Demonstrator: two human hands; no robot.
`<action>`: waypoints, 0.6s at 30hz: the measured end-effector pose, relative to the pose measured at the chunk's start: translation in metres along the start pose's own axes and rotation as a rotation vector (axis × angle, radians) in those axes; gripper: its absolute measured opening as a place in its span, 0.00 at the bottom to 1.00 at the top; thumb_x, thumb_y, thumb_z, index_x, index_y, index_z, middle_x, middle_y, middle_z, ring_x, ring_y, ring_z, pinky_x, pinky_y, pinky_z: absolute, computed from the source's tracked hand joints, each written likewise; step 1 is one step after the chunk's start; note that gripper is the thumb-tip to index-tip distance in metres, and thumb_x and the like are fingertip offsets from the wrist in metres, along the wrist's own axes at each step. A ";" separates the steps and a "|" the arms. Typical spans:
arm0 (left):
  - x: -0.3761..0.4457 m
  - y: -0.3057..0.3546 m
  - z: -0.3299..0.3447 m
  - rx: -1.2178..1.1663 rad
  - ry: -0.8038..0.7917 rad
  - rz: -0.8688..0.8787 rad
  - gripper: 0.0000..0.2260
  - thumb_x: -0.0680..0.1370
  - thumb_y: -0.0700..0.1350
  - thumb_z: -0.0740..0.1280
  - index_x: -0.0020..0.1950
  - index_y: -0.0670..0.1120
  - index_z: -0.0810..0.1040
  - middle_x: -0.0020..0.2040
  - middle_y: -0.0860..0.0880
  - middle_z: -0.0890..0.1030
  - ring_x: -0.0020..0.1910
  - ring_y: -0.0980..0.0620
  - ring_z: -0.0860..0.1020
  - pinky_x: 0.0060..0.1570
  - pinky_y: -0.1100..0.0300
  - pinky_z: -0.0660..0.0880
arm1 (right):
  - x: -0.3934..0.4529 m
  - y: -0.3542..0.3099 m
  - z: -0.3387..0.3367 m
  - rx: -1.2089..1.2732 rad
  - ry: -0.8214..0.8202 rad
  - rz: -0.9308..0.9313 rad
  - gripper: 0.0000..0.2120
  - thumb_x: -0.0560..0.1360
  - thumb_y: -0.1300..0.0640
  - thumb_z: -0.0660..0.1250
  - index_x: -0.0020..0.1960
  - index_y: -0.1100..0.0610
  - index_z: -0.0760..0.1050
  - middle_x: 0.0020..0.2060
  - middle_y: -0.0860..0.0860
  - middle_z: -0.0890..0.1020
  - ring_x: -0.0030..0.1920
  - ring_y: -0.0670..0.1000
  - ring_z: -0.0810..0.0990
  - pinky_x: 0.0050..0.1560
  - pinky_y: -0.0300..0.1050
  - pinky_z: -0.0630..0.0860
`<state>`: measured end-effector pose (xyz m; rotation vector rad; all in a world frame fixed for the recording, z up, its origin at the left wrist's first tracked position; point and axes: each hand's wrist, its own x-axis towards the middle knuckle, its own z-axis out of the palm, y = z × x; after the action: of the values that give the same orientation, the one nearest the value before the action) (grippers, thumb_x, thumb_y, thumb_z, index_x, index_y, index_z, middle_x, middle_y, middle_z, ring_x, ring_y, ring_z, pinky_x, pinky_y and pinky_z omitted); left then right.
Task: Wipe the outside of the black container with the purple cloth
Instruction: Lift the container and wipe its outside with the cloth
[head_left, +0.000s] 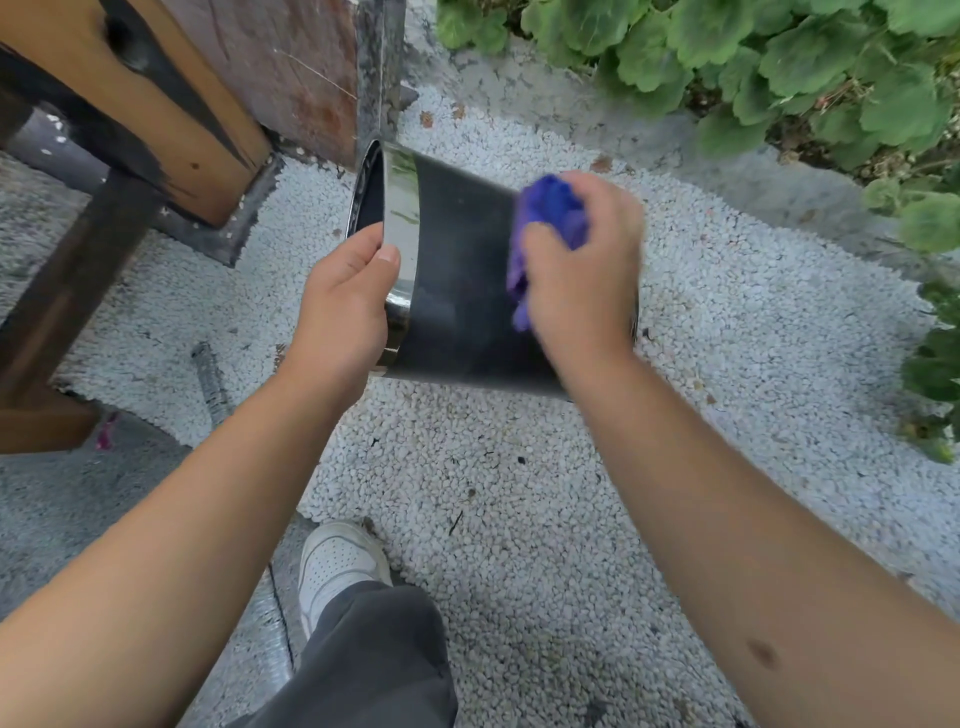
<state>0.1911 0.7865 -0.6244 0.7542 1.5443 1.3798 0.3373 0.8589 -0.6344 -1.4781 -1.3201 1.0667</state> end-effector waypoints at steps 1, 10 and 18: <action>0.003 0.001 0.002 -0.004 0.001 0.010 0.23 0.81 0.37 0.59 0.42 0.60 0.86 0.39 0.63 0.85 0.39 0.67 0.82 0.37 0.74 0.75 | -0.018 -0.009 0.013 -0.091 -0.061 -0.129 0.18 0.67 0.53 0.65 0.57 0.45 0.76 0.61 0.47 0.71 0.47 0.50 0.81 0.40 0.43 0.80; 0.015 0.002 0.002 0.014 0.023 -0.042 0.27 0.84 0.38 0.55 0.37 0.60 0.86 0.39 0.62 0.85 0.40 0.67 0.82 0.41 0.70 0.77 | -0.018 0.034 0.001 -0.607 -0.051 -0.366 0.19 0.73 0.52 0.63 0.63 0.46 0.76 0.65 0.47 0.76 0.56 0.58 0.74 0.41 0.46 0.75; 0.022 0.013 0.004 0.126 0.006 -0.031 0.24 0.84 0.39 0.55 0.44 0.59 0.87 0.43 0.62 0.86 0.45 0.68 0.82 0.44 0.73 0.75 | 0.034 0.090 -0.049 -0.741 0.036 -0.201 0.20 0.72 0.51 0.60 0.63 0.45 0.75 0.65 0.47 0.75 0.58 0.57 0.72 0.42 0.45 0.69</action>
<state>0.1838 0.8098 -0.6164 0.7998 1.6532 1.2721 0.4107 0.8833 -0.7101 -1.8117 -1.9082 0.4178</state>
